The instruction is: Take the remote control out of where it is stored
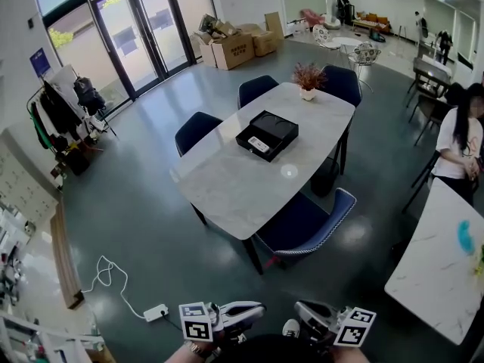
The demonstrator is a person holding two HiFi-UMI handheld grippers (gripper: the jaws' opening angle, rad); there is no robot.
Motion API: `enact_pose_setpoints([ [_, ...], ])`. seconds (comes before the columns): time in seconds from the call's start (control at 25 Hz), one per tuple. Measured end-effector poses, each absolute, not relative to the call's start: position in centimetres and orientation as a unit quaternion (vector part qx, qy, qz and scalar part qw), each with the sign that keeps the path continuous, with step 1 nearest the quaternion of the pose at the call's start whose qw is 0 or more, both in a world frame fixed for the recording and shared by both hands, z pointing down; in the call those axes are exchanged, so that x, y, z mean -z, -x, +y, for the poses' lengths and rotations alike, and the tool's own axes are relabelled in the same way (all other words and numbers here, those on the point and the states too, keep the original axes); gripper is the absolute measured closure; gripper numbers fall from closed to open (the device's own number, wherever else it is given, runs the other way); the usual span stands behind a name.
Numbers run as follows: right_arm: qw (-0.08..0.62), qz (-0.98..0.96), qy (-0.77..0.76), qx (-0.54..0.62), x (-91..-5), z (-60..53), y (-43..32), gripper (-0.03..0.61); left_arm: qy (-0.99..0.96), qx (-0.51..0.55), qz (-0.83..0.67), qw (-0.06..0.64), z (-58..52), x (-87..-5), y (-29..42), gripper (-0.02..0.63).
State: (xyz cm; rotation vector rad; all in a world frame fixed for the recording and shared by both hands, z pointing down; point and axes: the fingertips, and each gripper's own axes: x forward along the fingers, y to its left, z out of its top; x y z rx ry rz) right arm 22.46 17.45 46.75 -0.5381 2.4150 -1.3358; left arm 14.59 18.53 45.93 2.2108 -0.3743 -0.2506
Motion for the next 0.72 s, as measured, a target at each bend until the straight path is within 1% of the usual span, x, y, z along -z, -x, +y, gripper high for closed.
enact_pose_setpoints([
  [0.2,0.171,0.844,0.184,0.474,-46.7,16.7,-24.7,0.568,-0.882,0.093,-0.157,0.434,17.8,-45.9,-16.7,0.607],
  [0.4,0.160,0.844,0.173,0.481,-47.1,16.2,-26.0,0.568,-0.881,0.095,-0.165,0.433,17.5,-45.9,-18.4,0.607],
  [0.72,0.155,0.849,0.157,0.480,-46.7,14.8,-25.2,0.568,-0.879,0.102,-0.191,0.425,16.4,-45.6,-17.5,0.607],
])
